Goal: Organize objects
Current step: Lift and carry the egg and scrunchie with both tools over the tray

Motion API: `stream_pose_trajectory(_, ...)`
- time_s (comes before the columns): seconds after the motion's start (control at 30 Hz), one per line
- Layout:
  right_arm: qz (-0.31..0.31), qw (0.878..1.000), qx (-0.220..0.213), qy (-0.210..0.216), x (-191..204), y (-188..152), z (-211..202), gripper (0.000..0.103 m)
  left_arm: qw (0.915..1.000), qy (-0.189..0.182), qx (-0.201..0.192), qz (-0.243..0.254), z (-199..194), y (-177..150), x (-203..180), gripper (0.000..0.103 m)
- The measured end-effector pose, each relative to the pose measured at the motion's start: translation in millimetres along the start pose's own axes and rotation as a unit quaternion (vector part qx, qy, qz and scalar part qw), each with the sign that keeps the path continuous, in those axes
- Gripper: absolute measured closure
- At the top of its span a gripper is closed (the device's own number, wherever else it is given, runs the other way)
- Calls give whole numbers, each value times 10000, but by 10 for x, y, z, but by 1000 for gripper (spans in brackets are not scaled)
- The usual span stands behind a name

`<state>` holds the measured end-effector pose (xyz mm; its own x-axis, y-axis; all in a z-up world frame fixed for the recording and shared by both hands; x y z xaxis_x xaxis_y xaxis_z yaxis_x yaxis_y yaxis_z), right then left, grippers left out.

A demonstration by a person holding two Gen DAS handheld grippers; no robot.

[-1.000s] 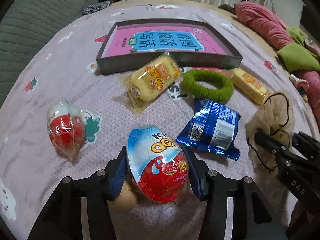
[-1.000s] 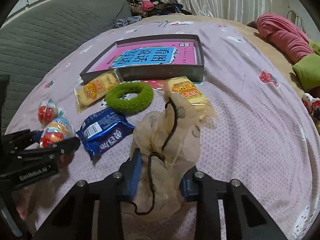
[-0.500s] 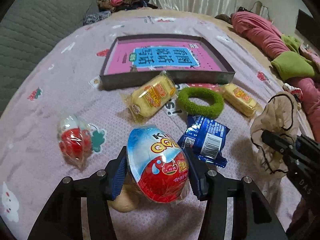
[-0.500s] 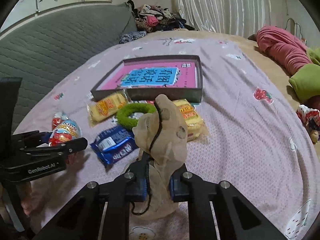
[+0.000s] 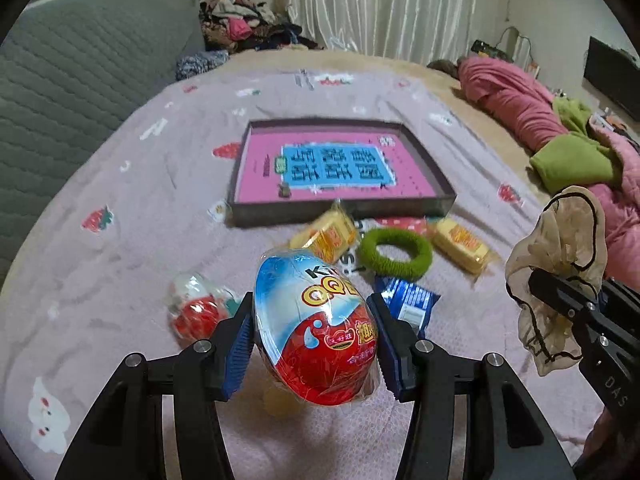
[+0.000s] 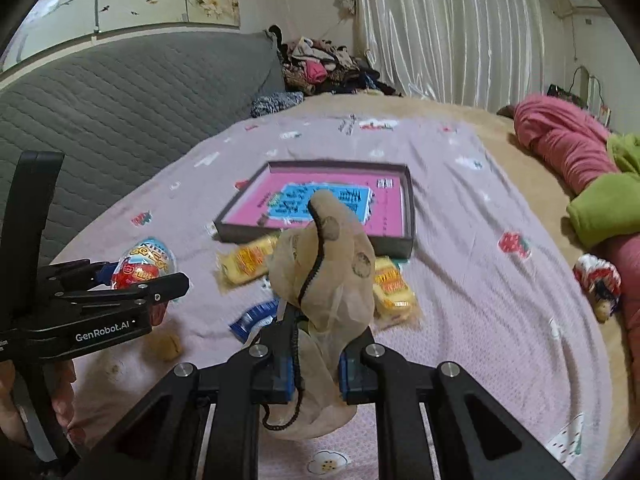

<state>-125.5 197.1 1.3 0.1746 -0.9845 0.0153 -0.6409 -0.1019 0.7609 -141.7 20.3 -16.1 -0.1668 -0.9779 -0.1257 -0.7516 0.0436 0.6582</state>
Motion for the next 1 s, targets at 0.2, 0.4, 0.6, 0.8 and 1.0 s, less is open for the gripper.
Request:
stream_pose_trajectory(0.2,-115,9996,-245,-82,115,194,-226,87,9996,53,-251,108,-302,134,13,47)
stream_pose_trajectory(0.4,-153,9983,-547,-134,178,477,-469,87,9983,112,-548,153,-573,345,7,47)
stream_pose_trajectory(0.6,-258,9962,-812,-194,215,770,-643,87,9967,177,-788,127,-801,590,32,47)
stream_pose_trajectory(0.8,-367,9945,-956,-235,261,1028,-688,87,9961,157,-863,101,-819,822,42,47)
stream_pose_trajectory(1.0,-396,9930,-1086,-245,268,1294,-598,87,9947,116,-1018,45,-759,1069,52,47)
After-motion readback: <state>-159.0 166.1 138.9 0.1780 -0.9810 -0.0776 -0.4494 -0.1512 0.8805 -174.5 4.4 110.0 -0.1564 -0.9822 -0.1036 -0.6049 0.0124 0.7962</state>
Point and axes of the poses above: each gripper's, at about its wrist camera, not at the fingertips, and z roughly the way its jaws point, x to its left, y to its top, the point moved 3 cm from there along z, roughly the way its jaws point, and after that the axes turned 6 degrees about -y, right-handed, at the moved point
